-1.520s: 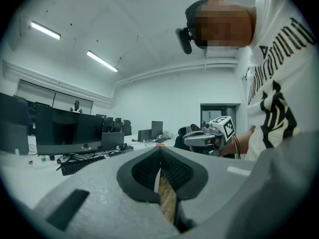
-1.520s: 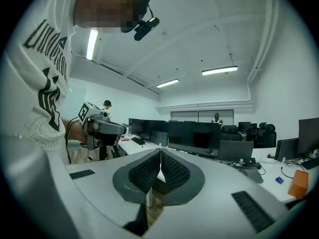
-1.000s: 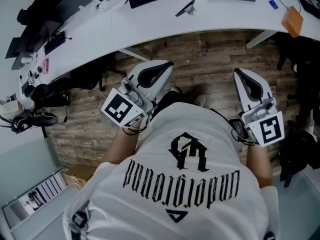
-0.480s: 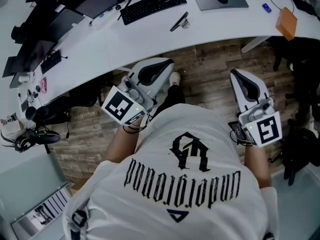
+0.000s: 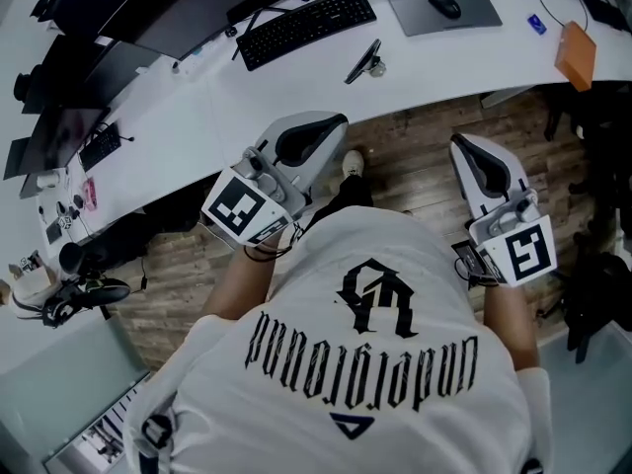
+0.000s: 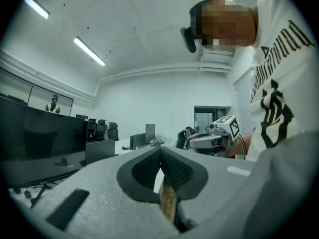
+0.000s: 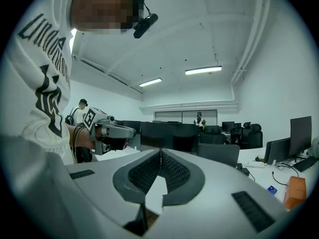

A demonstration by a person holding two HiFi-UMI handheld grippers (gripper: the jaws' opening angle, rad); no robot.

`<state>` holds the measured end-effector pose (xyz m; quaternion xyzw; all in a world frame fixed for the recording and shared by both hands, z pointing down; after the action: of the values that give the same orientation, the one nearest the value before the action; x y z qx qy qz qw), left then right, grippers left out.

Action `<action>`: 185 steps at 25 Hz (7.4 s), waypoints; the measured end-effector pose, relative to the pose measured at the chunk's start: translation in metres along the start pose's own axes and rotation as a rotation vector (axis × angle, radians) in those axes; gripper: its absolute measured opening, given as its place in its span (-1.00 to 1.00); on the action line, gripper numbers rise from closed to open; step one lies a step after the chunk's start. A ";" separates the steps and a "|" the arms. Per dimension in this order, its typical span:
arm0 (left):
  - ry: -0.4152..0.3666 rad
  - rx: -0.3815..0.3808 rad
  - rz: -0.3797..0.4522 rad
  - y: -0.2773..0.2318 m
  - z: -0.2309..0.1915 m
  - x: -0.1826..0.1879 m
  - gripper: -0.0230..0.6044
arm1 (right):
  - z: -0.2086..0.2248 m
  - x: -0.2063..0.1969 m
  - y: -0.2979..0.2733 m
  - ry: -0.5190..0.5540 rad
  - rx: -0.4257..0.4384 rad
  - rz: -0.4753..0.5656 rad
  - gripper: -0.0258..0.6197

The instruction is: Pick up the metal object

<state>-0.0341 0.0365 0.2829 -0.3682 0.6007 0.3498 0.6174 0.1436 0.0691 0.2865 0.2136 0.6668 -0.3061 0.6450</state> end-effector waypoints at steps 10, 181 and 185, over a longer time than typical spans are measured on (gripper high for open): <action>0.014 -0.070 0.011 -0.012 -0.082 -0.005 -0.88 | 0.026 0.006 -0.074 -0.026 -0.050 -0.043 -0.87; -0.040 0.129 0.012 -0.028 0.079 0.000 -0.88 | 0.016 -0.001 0.051 -0.056 0.138 0.143 -0.87; -0.040 0.151 0.001 -0.022 0.115 0.001 -0.88 | 0.007 -0.003 0.084 -0.051 0.156 0.136 -0.87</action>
<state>0.0402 0.1262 0.2838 -0.3130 0.6131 0.3112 0.6552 0.2060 0.1249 0.2780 0.3003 0.6082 -0.3178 0.6625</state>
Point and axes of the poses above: the fingertips, and each gripper's own axes: y backward along the fingers, z to its right, x out of its top, the point moved 3 cm from there along y, backward along the fingers, and after that the axes turned 4 degrees about -y, right-handed, at the moved point
